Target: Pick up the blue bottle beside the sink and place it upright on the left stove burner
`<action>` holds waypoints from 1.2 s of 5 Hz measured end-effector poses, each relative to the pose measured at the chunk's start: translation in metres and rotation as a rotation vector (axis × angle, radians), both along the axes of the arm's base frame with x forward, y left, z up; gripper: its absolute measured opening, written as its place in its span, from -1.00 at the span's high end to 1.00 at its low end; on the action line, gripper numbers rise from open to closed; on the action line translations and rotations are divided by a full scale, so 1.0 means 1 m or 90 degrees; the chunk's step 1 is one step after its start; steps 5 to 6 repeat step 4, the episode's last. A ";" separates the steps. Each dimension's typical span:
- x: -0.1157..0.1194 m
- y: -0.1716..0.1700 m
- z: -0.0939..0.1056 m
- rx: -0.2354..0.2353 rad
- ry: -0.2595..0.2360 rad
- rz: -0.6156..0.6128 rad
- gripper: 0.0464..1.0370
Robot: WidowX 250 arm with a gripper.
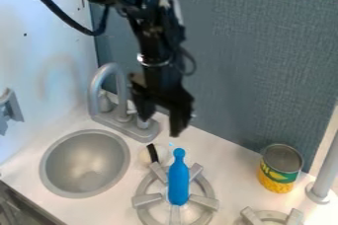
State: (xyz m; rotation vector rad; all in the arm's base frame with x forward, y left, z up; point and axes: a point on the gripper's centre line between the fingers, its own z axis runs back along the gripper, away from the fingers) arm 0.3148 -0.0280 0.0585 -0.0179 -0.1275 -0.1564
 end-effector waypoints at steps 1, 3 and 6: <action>-0.002 0.028 -0.003 0.023 0.007 0.048 -0.93; -0.012 0.036 -0.011 0.029 0.025 0.043 -0.93; -0.013 0.040 -0.027 0.042 0.054 0.040 -0.93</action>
